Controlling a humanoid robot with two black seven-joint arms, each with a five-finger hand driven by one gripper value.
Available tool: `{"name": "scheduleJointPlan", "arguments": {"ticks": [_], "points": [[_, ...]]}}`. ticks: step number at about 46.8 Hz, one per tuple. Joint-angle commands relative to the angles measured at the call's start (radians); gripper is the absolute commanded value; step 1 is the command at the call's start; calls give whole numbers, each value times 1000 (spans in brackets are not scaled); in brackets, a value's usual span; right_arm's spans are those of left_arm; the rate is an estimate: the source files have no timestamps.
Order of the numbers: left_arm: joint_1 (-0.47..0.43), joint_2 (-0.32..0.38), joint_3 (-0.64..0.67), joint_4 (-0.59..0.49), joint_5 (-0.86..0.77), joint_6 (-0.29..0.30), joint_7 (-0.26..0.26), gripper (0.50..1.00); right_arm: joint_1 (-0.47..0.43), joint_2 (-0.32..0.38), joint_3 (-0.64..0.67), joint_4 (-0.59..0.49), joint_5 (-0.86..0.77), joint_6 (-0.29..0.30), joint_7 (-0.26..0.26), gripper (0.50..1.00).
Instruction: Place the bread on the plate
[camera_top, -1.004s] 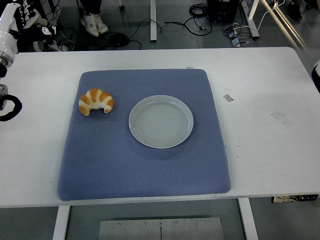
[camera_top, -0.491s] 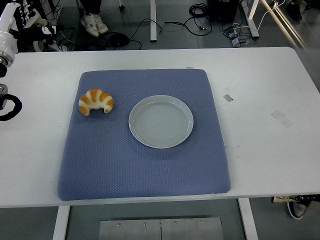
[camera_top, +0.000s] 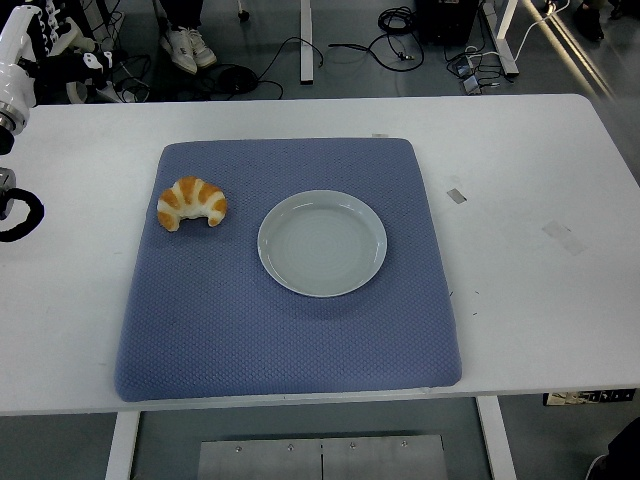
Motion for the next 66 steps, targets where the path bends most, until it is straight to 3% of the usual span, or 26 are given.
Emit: {"name": "scheduleJointPlan", "arguments": {"ticks": [1,66], "points": [[-1,-2,0,0,0,0,0,978,0,0,0,0,0,0,0,1000],[-8,-3,2,-12,2,-1,8,977,0,0,0,0,1,0,0,1000]]}}
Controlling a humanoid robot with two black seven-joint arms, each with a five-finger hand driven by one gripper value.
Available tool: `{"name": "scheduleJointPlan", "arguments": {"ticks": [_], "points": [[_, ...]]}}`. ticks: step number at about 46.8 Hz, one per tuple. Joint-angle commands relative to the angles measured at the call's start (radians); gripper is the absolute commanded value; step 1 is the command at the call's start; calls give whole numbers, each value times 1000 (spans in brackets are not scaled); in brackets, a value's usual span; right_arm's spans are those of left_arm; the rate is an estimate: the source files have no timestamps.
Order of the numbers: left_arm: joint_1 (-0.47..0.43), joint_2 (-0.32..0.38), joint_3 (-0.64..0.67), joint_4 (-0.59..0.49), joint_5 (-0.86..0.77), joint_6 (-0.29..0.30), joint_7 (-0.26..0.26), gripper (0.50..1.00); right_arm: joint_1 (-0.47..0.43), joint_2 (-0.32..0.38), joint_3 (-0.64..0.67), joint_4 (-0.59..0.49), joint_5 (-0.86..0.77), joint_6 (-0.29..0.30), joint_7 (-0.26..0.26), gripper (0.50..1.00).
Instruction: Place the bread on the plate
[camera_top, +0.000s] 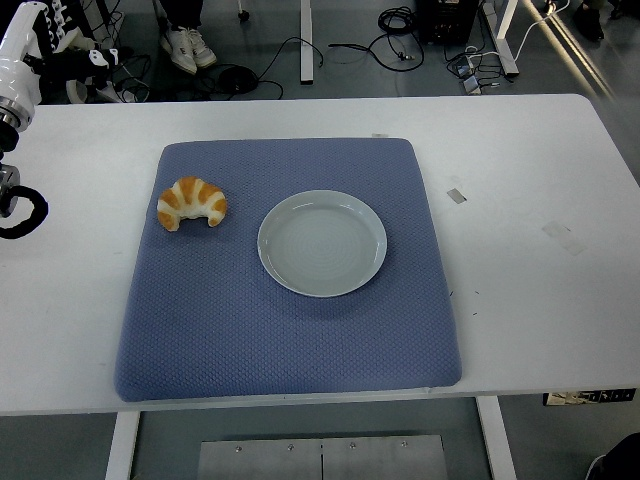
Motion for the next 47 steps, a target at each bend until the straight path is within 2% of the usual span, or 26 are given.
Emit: {"name": "scheduleJointPlan", "arguments": {"ticks": [1,5,14,19,24,29,35,47], "points": [[0,0,0,0,0,0,2,977,0,0,0,0,0,0,0,1000],[-2,-1,0,-1,-1,0,25,977,0,0,-2,0,0,0,0,1000],[-20,11,3,-33,14,-12,111,968,0,0,-2,0,1,0,0,1000],[-22,42,15,-125,49,-14,203,960,0,0,-2,0,1,0,0,1000],[-23,62,15,-216,162,-11,298,957,0,0,0,0,1,0,0,1000],[-20,60,17,-242,297,-9,339,957,0,0,0,0,0,0,0,1000],[-15,57,37,-247,385,-9,398,957,0,0,0,0,0,0,0,1000],[-11,48,109,-276,555,-11,454,957,0,0,0,0,0,0,0,1000]]}}
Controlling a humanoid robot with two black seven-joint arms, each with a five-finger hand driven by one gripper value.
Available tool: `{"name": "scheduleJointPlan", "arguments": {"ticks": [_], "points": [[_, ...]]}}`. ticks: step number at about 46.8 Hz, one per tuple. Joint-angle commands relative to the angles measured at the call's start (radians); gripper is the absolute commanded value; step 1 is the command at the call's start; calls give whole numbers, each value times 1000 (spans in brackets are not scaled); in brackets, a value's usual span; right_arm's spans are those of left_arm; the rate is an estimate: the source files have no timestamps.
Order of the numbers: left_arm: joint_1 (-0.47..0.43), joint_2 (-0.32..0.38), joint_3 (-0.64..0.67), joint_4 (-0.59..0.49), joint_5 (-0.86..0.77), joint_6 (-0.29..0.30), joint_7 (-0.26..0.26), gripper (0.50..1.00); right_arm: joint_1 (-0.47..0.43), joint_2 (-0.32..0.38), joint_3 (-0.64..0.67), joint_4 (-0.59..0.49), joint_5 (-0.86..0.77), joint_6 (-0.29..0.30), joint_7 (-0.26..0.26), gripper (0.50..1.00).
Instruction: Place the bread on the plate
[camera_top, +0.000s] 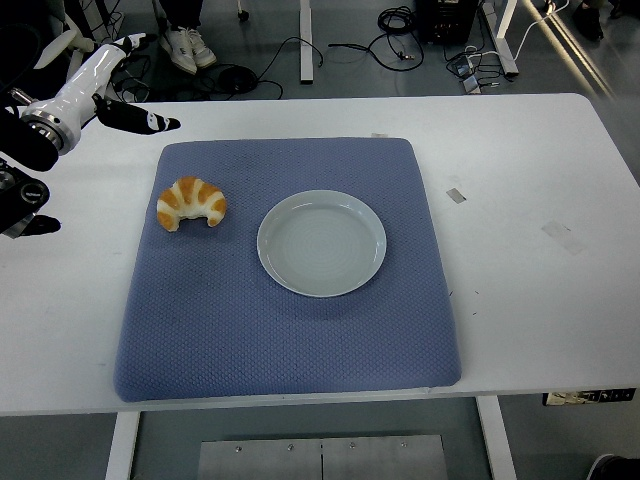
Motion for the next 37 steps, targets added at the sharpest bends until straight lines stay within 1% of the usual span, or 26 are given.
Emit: {"name": "scheduleJointPlan", "arguments": {"ticks": [1,9,15,21,28,37], "points": [[1,-9,21,0,31,0,16,957,0,0,1,0,1,0,0,1000],[4,-37,87,0,68,35,26,957,0,0,1,0,0,0,0,1000],[3,-50,121,0,79,46,29,957,0,0,1,0,0,0,0,1000],[3,-73,159,0,81,61,54,957,0,0,1,0,0,0,0,1000],[0,-83,234,0,81,61,77,957,0,0,1,0,0,0,0,1000],[0,-83,251,-2,82,55,95,957,0,0,1,0,0,0,0,1000]]}}
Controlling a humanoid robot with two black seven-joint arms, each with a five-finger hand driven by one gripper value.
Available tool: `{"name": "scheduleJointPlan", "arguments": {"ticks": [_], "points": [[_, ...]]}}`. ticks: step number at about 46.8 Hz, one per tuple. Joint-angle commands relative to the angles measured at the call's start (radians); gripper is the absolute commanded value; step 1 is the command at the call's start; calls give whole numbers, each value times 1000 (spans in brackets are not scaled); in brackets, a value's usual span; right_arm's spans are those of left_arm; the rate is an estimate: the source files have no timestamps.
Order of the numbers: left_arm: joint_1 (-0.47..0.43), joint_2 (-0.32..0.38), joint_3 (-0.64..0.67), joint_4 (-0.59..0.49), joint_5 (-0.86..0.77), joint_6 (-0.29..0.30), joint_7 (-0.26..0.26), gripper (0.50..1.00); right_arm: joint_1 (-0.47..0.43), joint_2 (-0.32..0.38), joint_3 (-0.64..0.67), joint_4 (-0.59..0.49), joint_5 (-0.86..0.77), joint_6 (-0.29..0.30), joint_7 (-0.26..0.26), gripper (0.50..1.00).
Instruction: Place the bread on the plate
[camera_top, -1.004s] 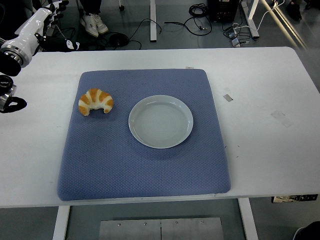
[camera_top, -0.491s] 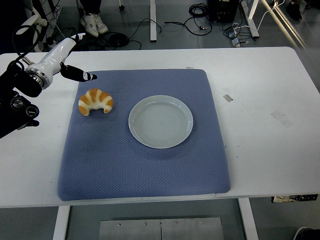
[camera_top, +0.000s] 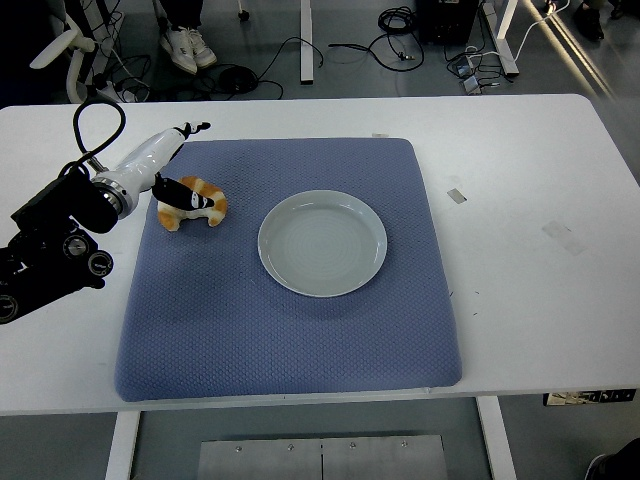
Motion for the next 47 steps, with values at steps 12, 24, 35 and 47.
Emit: {"name": "scheduleJointPlan", "arguments": {"ticks": [12,24,35,47], "points": [[-2,15,4,-20,53,-3,41,955,0,0,-1,0,0,0,0,1000],[-17,35,32,-52,45,-4,55,954,0,0,0,0,0,0,0,1000],[-20,33,78,-51,62,-14,73,954,0,0,-1,0,0,0,0,1000],[-20,35,84,-41,71,-14,73,927,0,0,0,0,0,0,0,1000]]}}
